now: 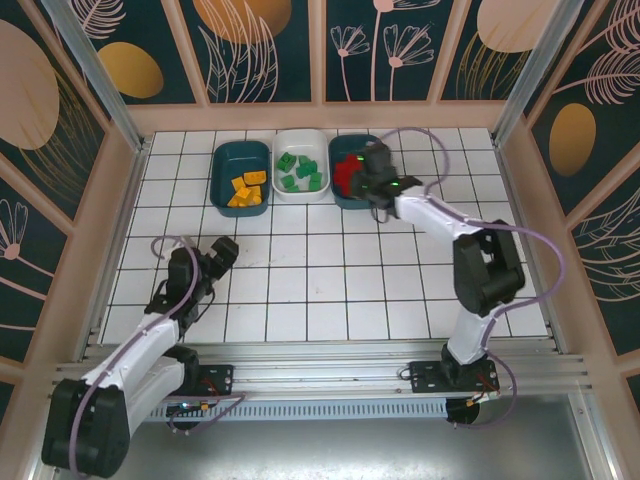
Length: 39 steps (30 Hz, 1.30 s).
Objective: Sort the legos into containers by color
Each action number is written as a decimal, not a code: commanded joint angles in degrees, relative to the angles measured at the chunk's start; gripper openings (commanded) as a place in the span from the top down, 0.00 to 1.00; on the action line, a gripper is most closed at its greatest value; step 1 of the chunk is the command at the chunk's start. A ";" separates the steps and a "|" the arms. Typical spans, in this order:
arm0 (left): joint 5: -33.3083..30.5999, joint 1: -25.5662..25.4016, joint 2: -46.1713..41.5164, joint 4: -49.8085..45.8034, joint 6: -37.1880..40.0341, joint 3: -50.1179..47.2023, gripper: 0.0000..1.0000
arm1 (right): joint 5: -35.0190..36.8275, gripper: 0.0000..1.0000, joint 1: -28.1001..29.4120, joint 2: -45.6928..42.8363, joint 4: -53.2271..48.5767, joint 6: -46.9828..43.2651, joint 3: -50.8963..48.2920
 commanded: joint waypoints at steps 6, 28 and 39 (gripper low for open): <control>6.41 1.25 -2.17 -5.87 -3.64 -1.14 0.01 | -8.68 0.94 9.11 25.04 -0.12 -4.00 32.36; 10.62 1.27 -1.55 -9.06 6.41 8.82 0.01 | -11.67 0.47 10.94 34.59 -8.60 -8.03 57.01; -0.01 1.18 -3.96 -21.66 18.94 31.92 0.02 | 4.65 0.01 11.78 -12.13 14.34 -14.04 -0.31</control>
